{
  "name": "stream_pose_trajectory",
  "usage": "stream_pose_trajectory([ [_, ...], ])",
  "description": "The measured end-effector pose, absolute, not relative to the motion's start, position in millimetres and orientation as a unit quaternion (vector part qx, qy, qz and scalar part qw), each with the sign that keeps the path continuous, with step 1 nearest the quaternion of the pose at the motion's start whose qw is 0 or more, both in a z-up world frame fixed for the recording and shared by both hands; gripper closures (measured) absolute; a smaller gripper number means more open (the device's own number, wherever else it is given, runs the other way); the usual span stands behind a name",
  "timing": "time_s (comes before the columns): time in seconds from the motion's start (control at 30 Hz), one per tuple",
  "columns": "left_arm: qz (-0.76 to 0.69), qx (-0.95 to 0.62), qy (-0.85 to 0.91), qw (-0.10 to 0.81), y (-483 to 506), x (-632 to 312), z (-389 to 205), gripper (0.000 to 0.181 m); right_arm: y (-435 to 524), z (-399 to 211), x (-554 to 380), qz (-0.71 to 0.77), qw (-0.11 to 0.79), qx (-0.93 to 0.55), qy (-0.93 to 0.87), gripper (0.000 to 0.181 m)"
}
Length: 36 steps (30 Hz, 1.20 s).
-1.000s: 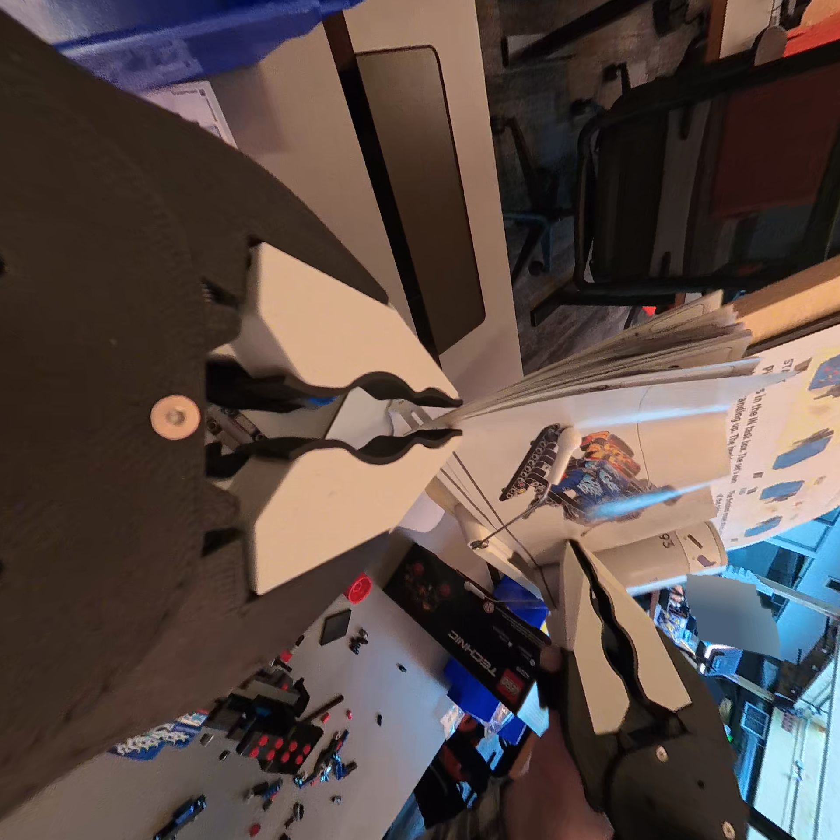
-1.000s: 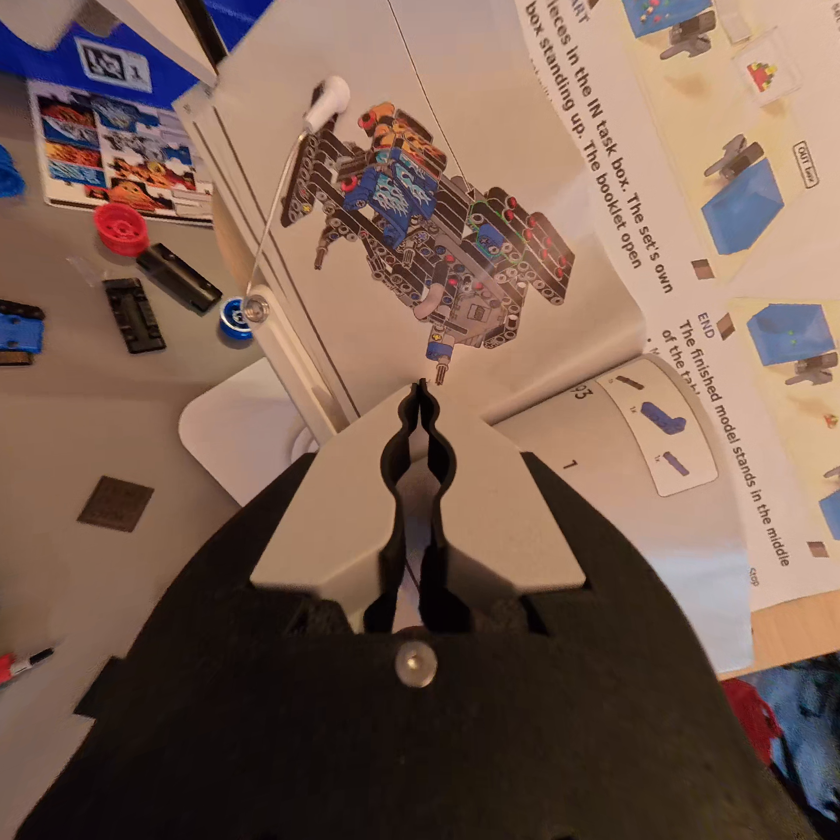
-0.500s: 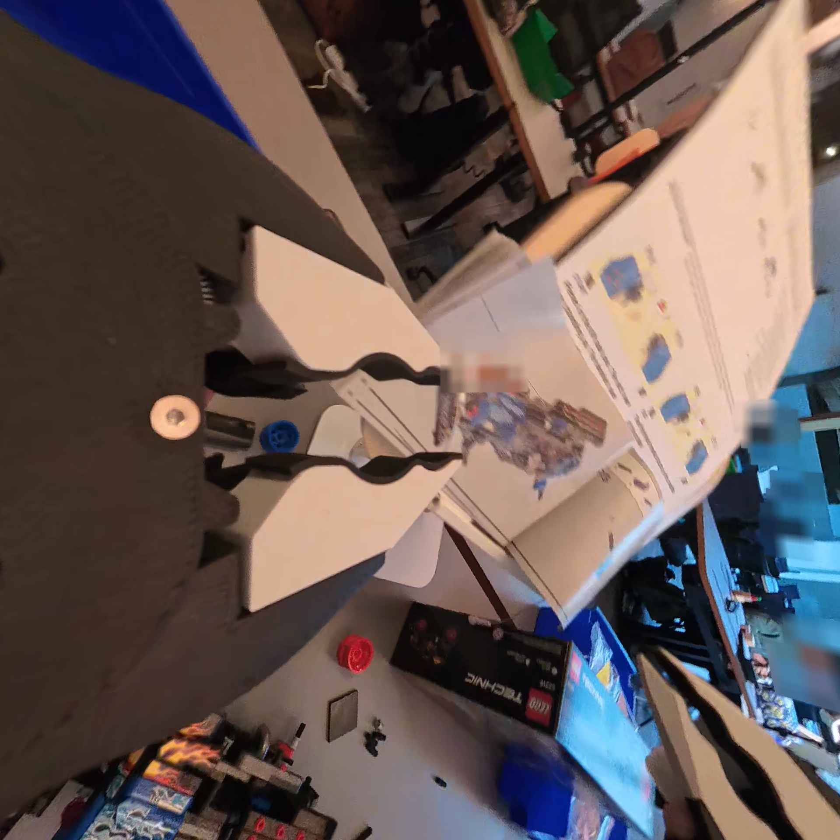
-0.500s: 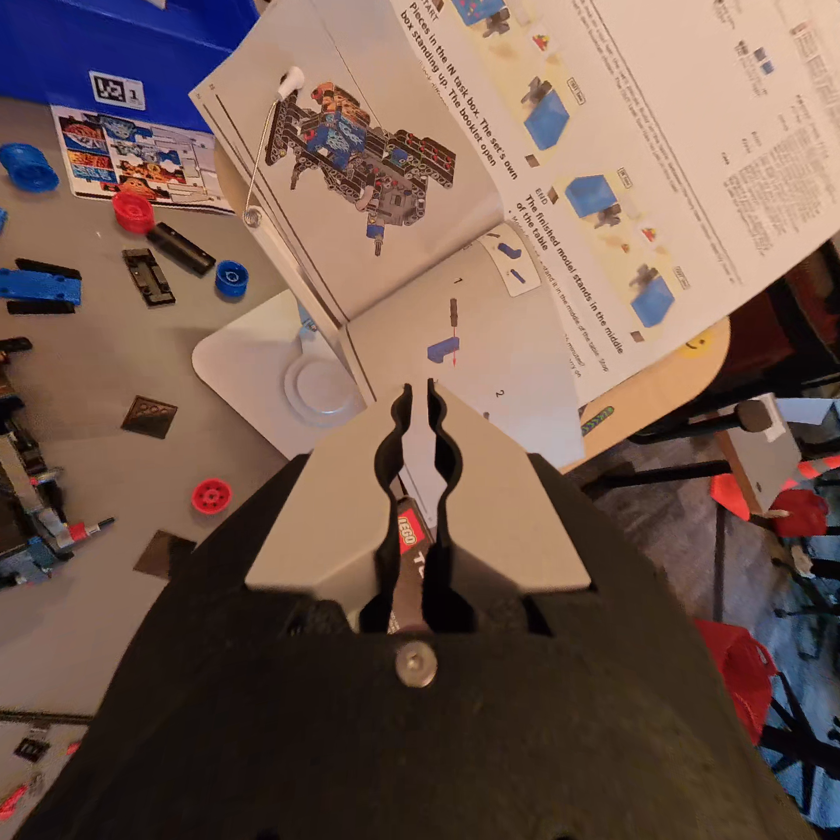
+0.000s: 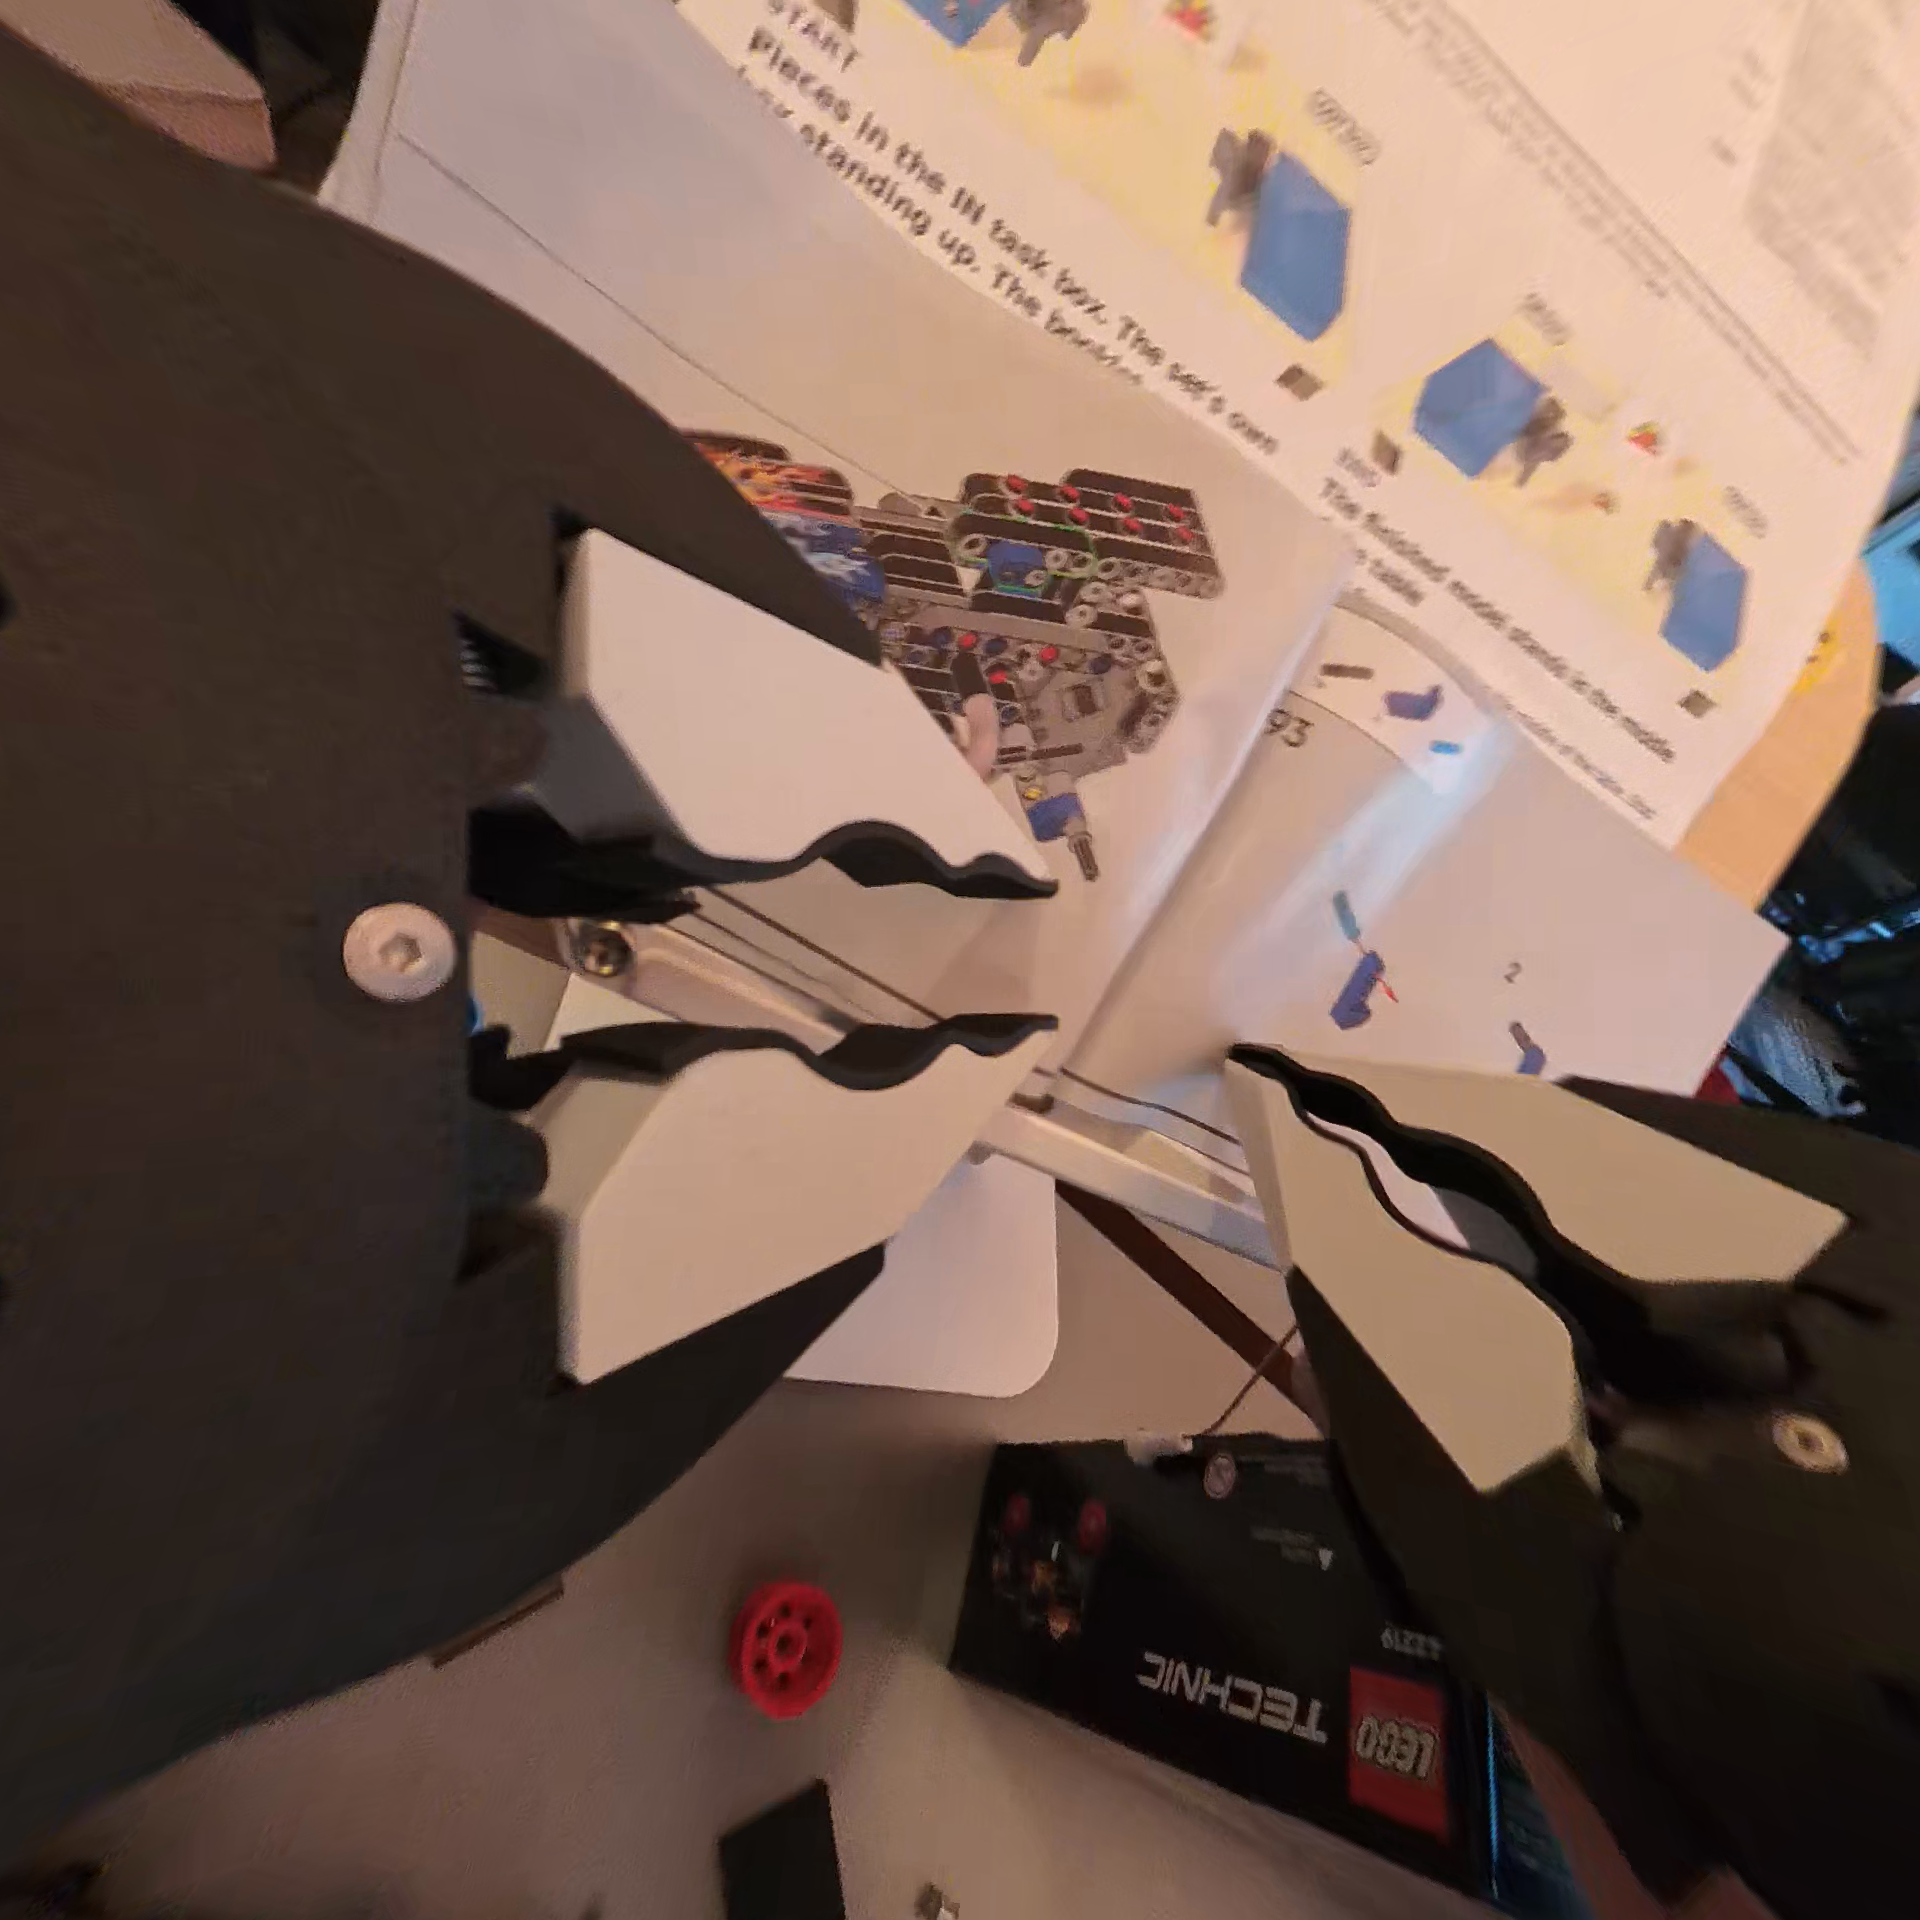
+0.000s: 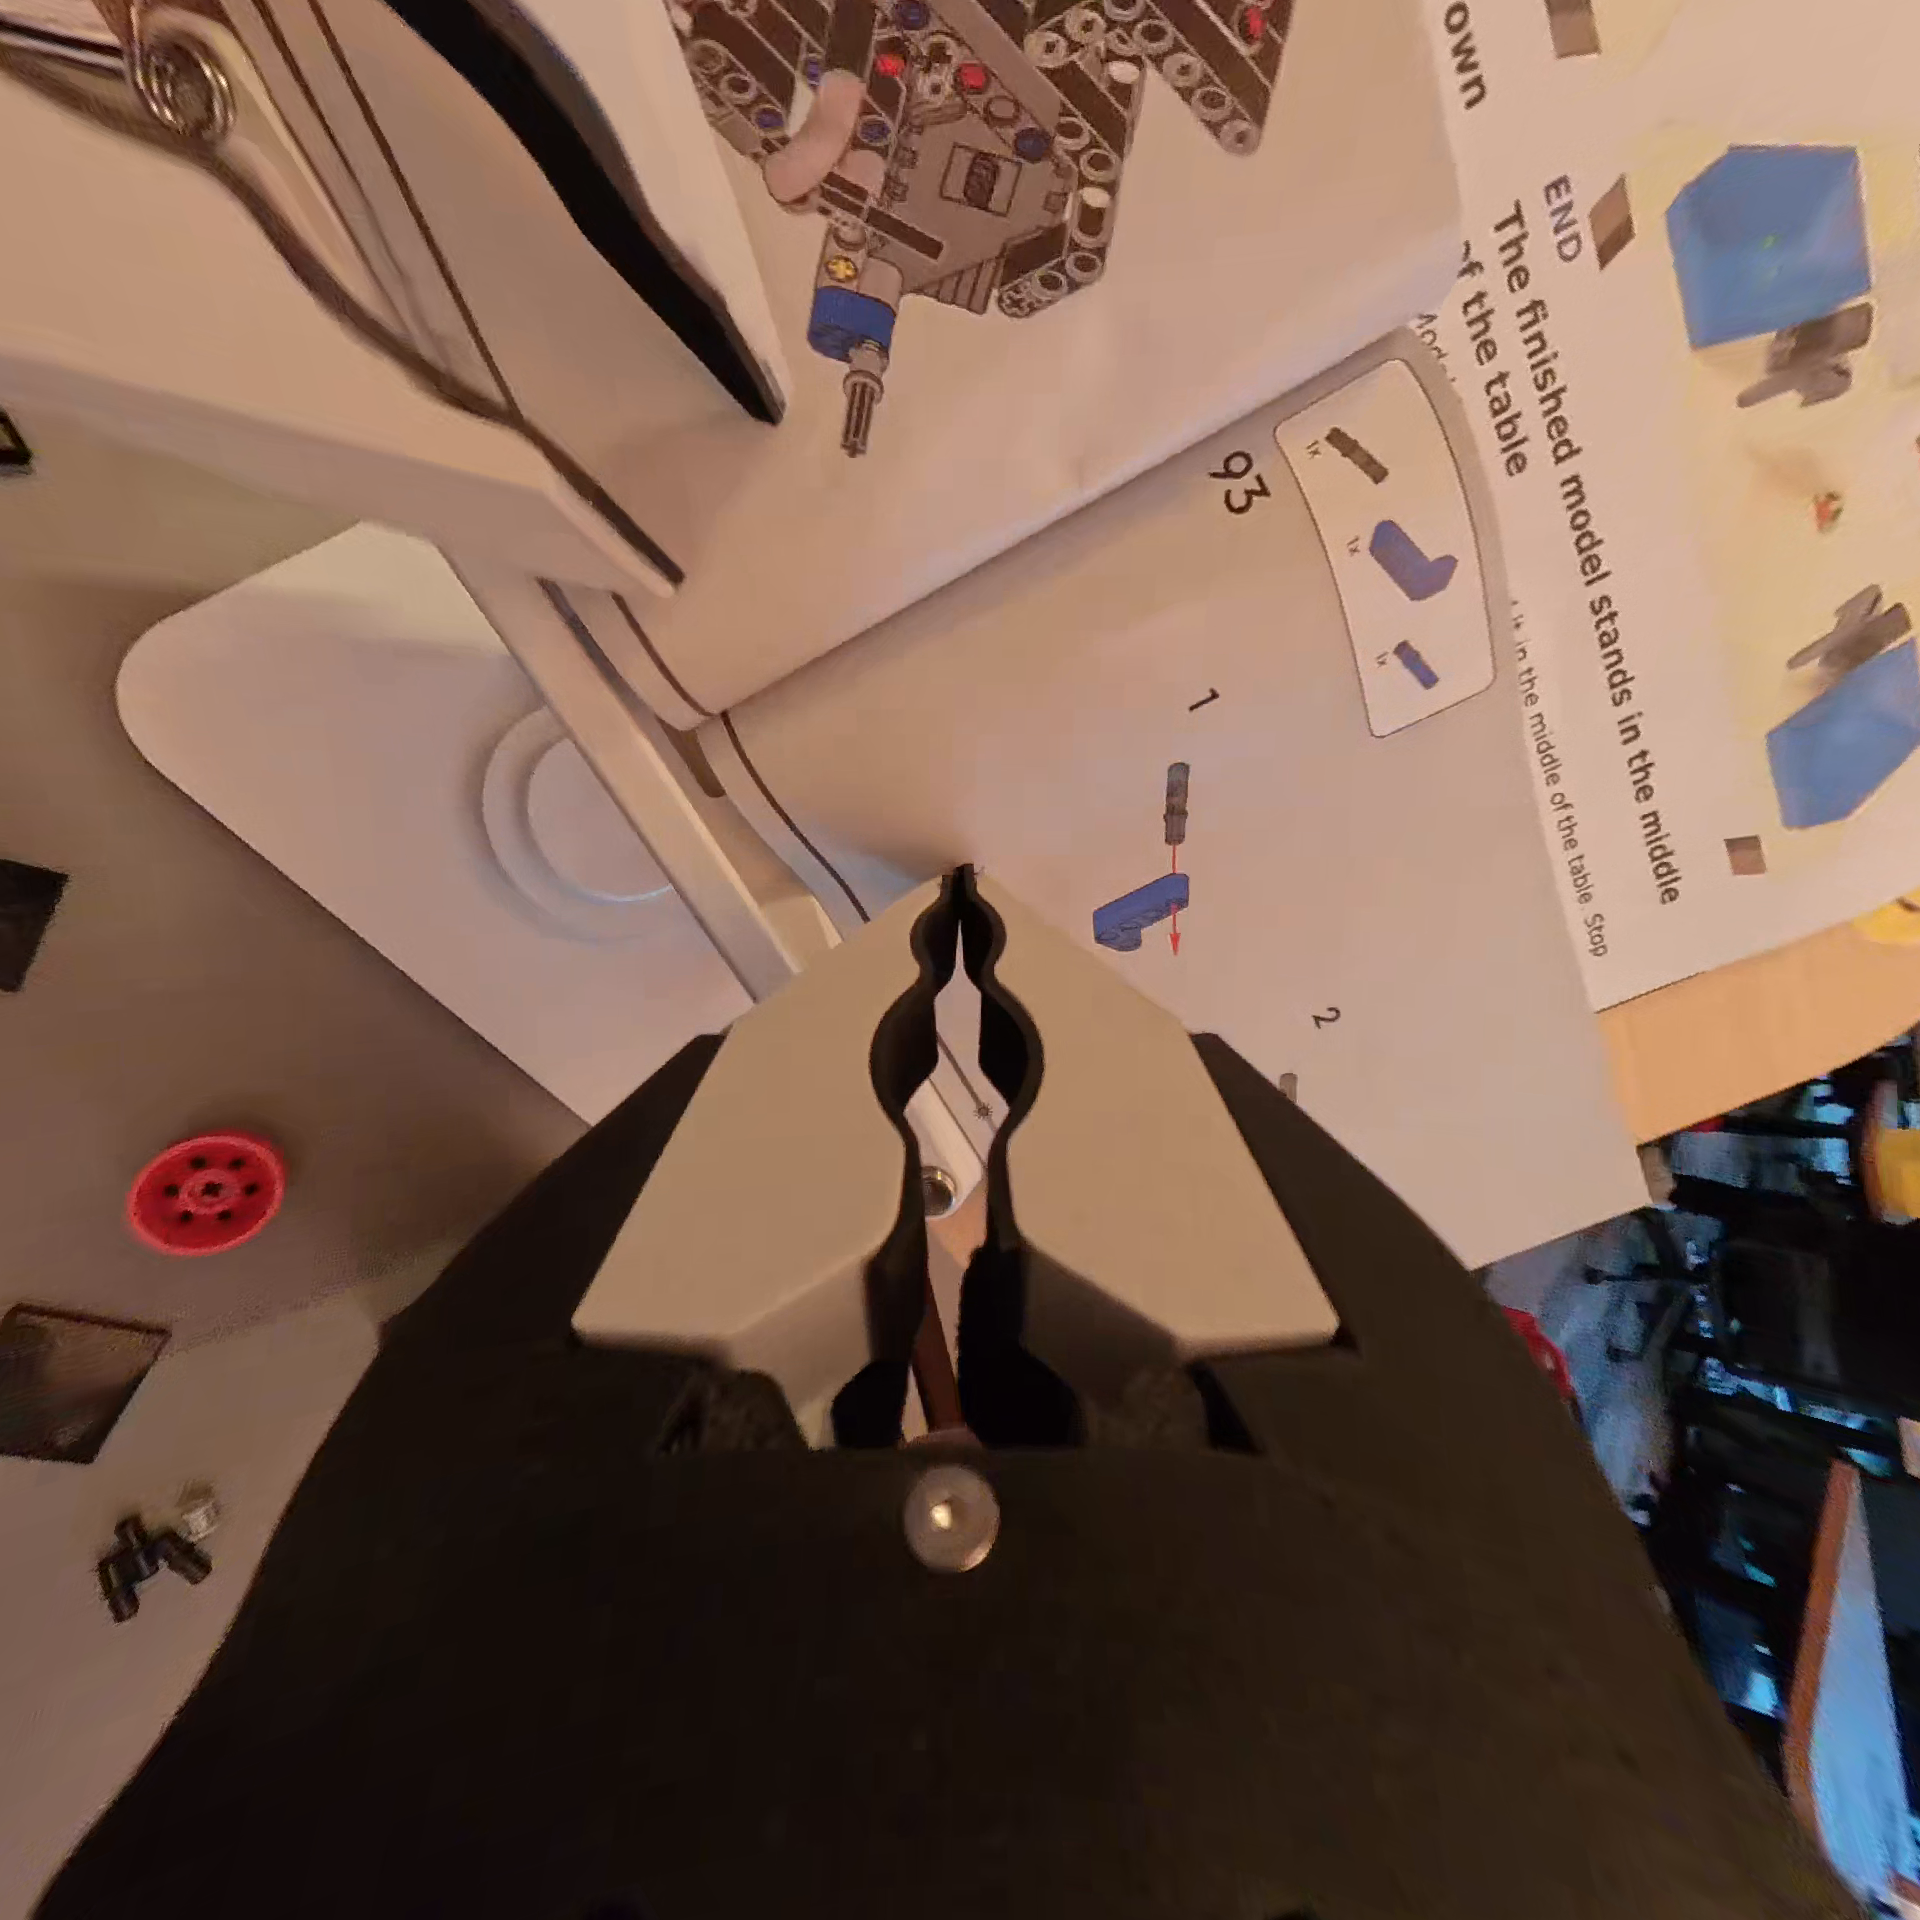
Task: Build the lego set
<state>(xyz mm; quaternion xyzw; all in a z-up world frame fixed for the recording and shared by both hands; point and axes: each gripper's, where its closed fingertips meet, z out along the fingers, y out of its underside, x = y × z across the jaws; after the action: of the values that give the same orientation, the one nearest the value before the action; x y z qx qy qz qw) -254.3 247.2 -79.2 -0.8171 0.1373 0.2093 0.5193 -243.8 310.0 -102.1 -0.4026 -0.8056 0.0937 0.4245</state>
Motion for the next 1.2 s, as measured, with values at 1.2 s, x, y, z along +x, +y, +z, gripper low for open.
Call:
stream_pose_trajectory([
  [1.2, 0.262, -0.817, 0.205, 0.471, 293, -238, -89, 0.157, 320, -125, -169, 0.135, 0.204, -0.501, -0.830, 0.156],
])
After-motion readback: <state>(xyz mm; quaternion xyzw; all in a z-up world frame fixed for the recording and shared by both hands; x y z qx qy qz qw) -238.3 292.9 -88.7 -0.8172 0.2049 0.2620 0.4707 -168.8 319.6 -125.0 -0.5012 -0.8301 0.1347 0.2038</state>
